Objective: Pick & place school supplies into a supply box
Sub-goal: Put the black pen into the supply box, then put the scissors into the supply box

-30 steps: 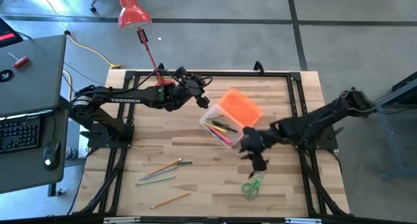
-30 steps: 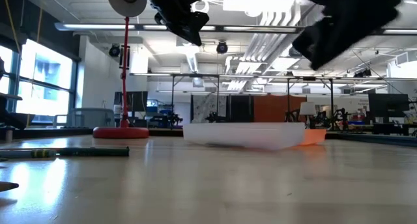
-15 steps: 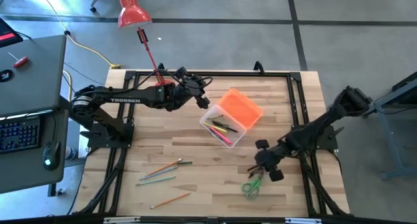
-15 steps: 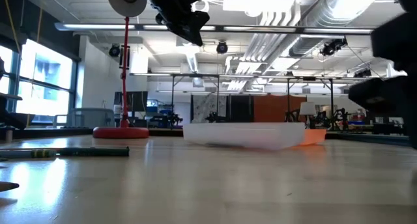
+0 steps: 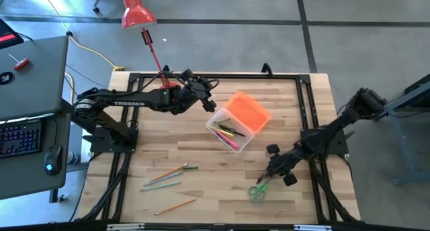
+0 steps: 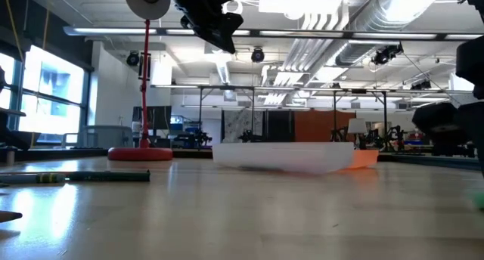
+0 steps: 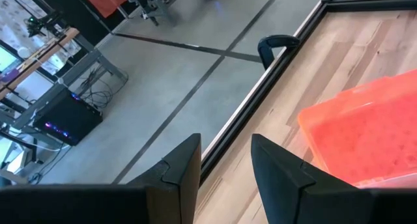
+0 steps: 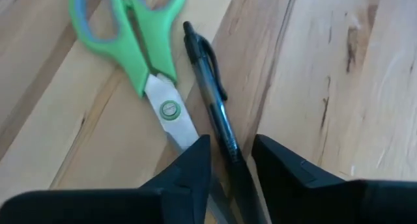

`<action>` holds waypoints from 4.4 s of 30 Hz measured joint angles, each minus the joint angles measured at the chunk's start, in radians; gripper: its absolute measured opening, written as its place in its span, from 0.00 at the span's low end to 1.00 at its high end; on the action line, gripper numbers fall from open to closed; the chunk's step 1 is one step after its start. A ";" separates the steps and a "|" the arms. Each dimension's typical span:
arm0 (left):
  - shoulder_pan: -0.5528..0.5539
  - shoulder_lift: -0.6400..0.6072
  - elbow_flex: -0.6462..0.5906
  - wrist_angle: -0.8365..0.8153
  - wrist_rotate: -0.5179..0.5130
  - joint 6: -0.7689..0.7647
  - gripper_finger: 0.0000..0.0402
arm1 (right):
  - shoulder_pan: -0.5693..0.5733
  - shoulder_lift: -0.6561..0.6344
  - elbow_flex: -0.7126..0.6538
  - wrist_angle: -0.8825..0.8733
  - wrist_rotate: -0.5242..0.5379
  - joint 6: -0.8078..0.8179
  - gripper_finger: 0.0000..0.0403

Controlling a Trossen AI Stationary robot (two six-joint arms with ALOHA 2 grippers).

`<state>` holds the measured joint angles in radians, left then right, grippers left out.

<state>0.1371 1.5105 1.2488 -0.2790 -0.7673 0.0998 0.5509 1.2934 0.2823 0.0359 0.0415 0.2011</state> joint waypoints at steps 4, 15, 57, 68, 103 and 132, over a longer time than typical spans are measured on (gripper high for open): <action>0.000 0.000 0.000 0.000 0.000 0.000 0.41 | -0.003 0.000 -0.036 0.054 -0.005 -0.001 0.17; 0.000 0.000 0.000 0.000 0.000 0.000 0.41 | -0.003 0.010 0.069 0.033 0.011 -0.058 0.03; 0.000 0.000 0.000 0.034 0.030 0.001 0.41 | -0.559 0.331 0.392 0.168 0.276 0.324 0.04; 0.000 0.000 0.000 0.044 0.050 0.027 0.41 | -0.558 0.327 0.393 0.163 0.281 0.215 0.19; 0.000 0.000 0.000 0.046 0.060 0.026 0.41 | -0.031 0.177 0.302 0.118 -0.018 0.066 0.26; 0.000 0.000 0.000 0.045 0.077 0.023 0.41 | -0.027 0.459 0.400 0.071 0.042 -0.022 0.02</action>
<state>0.1375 1.5105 1.2488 -0.2337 -0.6900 0.1226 0.5238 1.7529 0.6823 0.1072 0.0839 0.1789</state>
